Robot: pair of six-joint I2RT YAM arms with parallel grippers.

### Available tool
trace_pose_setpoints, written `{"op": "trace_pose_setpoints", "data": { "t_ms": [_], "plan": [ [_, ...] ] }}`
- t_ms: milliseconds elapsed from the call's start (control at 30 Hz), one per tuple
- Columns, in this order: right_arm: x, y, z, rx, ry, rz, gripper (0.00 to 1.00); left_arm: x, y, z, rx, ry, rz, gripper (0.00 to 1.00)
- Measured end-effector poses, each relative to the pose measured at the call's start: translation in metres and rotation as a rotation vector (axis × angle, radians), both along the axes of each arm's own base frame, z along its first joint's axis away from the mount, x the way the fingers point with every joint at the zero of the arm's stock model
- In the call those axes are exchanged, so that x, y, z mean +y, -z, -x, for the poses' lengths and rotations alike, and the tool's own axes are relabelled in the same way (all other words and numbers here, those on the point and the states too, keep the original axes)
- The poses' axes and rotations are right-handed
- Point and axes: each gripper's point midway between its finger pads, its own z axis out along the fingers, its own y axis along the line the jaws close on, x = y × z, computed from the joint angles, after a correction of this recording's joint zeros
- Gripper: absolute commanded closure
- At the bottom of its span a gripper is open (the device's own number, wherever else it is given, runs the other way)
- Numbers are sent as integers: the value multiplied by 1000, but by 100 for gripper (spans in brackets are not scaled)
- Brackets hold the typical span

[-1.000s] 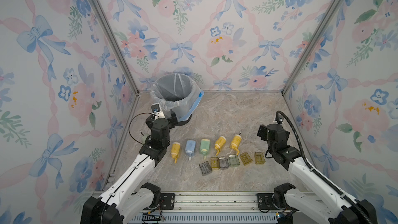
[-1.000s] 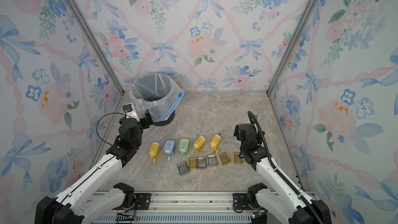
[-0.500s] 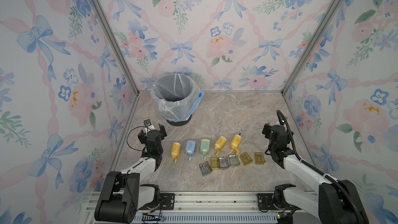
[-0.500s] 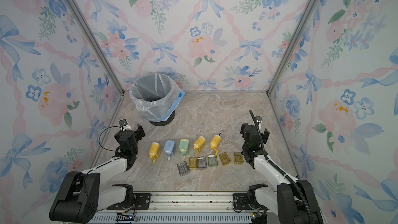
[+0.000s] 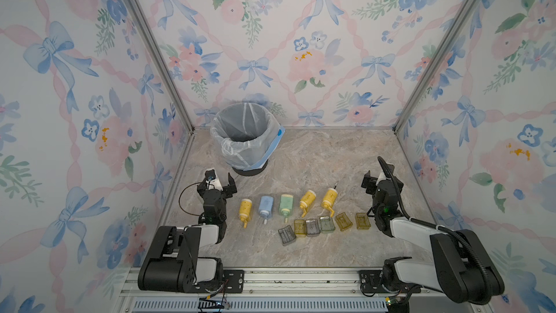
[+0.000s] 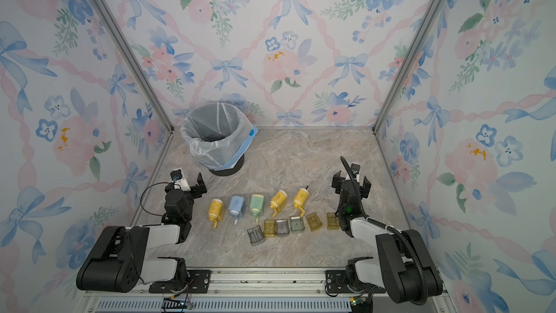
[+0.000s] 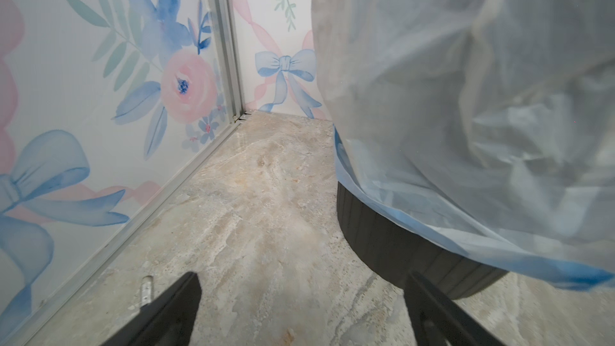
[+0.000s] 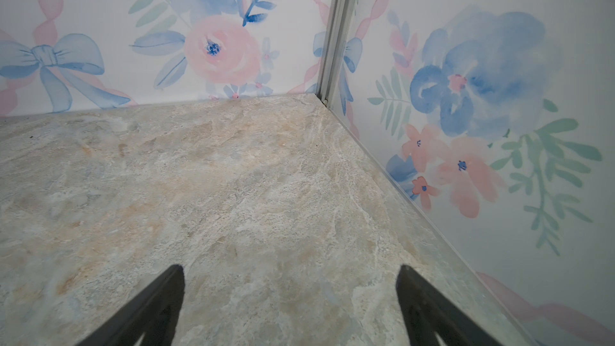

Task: Take out the pencil sharpener tray and clean the shavings
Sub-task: Reset both arms

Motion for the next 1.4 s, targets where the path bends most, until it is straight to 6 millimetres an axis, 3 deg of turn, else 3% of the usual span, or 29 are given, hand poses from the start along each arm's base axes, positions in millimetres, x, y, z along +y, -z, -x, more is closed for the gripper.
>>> {"op": "trace_pose_setpoints", "data": {
  "t_ms": [167,300,533,667,867,1400],
  "plan": [
    [1,18,2,24,-7,11,2,-14,3,-5,-15,85,0,2],
    [1,21,-2,7,-11,10,2,-23,-5,-7,-51,133,-6,2],
    [14,31,-8,11,-88,6,3,-39,10,-11,-28,227,-33,2],
    [16,44,-17,58,-104,6,3,-47,5,-10,-49,263,-55,2],
    [11,36,-33,58,-122,-21,3,-46,6,-12,-44,256,-56,2],
    [13,45,-31,94,-139,-29,3,-36,5,-12,-42,139,-73,2]
  ]
}}
